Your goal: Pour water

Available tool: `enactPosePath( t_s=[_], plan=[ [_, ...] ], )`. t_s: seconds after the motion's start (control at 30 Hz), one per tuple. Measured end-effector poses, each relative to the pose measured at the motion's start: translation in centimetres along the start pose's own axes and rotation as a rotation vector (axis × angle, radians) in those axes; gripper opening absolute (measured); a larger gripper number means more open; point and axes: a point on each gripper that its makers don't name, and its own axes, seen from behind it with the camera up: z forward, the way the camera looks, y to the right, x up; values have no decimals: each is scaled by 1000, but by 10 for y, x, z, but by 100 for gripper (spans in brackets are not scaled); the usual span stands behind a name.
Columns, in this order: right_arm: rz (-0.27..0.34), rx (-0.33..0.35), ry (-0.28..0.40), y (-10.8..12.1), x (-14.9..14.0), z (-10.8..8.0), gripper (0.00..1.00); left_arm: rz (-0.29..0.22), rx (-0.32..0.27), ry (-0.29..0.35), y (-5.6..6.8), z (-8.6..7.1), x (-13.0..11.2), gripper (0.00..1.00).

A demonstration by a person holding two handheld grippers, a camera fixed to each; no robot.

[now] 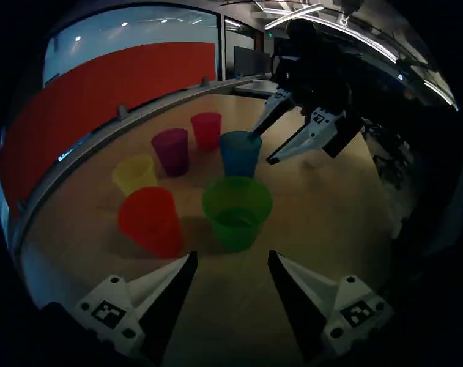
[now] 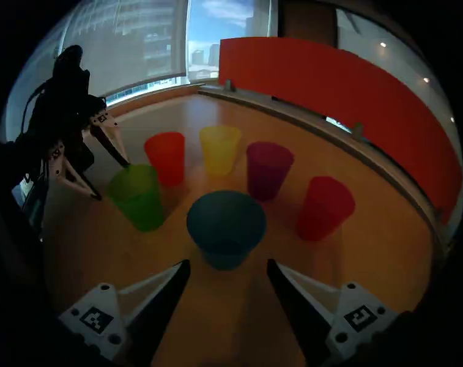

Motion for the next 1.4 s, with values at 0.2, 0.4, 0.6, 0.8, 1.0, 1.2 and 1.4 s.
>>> enactPosePath(
  t_s=[0.2, 0.4, 0.6, 0.8, 1.0, 1.2, 1.4],
  plan=[
    [39, -32, 28, 1, -7, -20, 97, -34, 62, 29, -9, -20, -2, 85],
    [82, -54, 57, -1, -13, -39, 98, -66, 117, 62, -13, -39, 1, 85],
    [105, -88, 81, 2, -15, -52, 98, -96, 167, 99, -19, -52, 4, 85],
    [130, -142, 114, 11, -13, -61, 98, -114, 236, 135, -27, -66, 6, 85],
    [172, -227, 209, 25, 2, -76, 97, -139, 343, 203, -47, -84, 14, 85],
    [228, -306, 292, 37, 11, -88, 97, -163, 429, 272, -60, -99, 19, 85],
    [258, -355, 336, 42, 15, -91, 97, -204, 501, 332, -72, -107, 20, 85]
  ],
)
